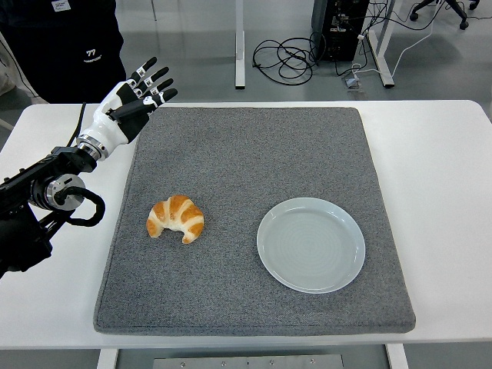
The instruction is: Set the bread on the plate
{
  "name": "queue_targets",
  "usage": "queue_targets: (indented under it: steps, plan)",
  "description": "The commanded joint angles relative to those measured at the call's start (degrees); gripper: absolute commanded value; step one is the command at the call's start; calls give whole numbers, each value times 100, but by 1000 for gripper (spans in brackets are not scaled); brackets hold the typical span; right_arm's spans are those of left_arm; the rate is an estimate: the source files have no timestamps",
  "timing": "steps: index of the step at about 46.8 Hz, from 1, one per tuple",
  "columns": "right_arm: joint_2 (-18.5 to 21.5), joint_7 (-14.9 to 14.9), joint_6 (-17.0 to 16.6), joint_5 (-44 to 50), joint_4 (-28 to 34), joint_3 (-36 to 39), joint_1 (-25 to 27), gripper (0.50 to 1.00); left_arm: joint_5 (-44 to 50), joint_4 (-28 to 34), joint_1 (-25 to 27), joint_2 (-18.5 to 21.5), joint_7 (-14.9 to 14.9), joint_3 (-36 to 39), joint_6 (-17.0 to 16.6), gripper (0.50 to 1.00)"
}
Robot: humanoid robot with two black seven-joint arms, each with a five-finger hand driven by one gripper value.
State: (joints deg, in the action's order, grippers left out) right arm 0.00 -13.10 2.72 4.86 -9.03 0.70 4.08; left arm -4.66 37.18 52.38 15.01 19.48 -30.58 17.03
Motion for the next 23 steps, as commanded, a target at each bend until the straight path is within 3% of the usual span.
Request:
queue_targets:
  steps: [1, 23]
  plan:
    - [0, 0, 0, -2, -2, 0, -3, 1000, 0, 0, 0, -15, 12, 0, -6, 963]
    - [0, 0, 0, -2, -2, 0, -3, 1000, 0, 0, 0, -24, 3, 0, -6, 963]
